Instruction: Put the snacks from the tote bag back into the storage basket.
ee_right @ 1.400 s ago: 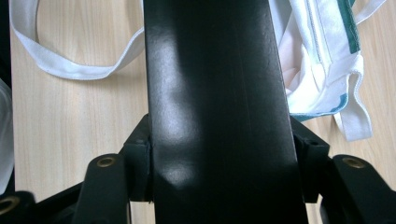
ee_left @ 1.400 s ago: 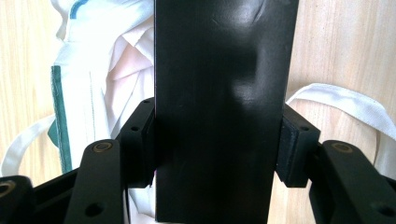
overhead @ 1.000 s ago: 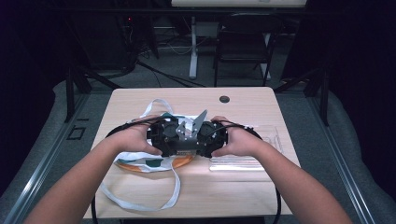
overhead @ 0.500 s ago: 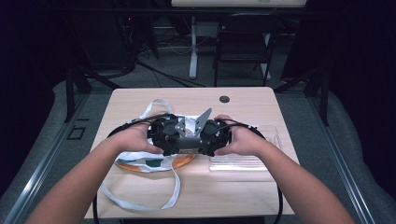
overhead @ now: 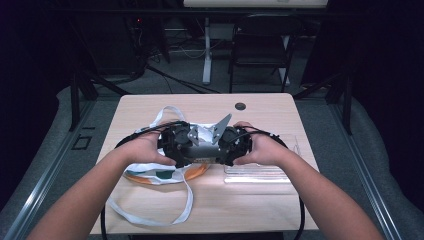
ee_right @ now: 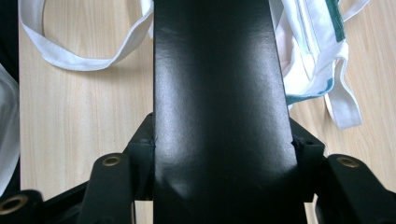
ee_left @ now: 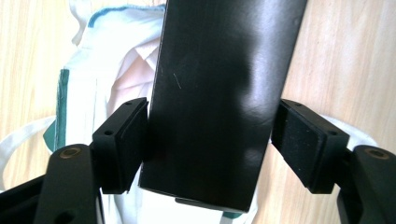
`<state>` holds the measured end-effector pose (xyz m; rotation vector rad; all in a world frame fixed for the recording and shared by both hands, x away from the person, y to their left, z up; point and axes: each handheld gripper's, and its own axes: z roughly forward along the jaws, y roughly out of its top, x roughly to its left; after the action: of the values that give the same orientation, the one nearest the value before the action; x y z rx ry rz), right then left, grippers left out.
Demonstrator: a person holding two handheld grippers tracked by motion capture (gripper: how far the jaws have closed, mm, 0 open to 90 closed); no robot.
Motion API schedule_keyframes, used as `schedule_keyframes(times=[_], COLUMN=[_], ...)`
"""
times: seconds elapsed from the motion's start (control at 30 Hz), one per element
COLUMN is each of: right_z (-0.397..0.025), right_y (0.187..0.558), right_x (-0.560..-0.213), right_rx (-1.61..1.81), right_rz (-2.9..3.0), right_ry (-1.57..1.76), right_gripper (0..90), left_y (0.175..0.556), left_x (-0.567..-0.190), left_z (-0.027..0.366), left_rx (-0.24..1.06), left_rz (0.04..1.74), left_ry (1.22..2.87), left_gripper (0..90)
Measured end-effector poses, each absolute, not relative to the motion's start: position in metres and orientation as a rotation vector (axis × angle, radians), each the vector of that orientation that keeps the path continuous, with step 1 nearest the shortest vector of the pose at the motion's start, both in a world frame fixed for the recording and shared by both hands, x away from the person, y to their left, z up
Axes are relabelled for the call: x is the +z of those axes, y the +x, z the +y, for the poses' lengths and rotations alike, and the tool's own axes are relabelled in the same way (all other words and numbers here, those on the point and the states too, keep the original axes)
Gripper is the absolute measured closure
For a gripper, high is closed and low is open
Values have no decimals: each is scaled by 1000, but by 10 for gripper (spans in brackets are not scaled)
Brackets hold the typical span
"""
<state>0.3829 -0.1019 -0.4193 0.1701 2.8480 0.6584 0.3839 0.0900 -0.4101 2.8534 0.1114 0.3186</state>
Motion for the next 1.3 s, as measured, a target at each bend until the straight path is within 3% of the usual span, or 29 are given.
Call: schedule_keyframes(times=[0.5,1.3], right_z=[-129,-219], right_y=[385,401], right_x=[-416,-420], right_rx=[642,573], right_rz=[2837,2766], right_ry=[212,444], right_gripper=[425,426], left_y=[383,389], left_x=[-400,-417], left_z=[102,145], left_rx=[332,317], left_rz=[158,300], left_ry=[2800,2781], left_gripper=[280,382])
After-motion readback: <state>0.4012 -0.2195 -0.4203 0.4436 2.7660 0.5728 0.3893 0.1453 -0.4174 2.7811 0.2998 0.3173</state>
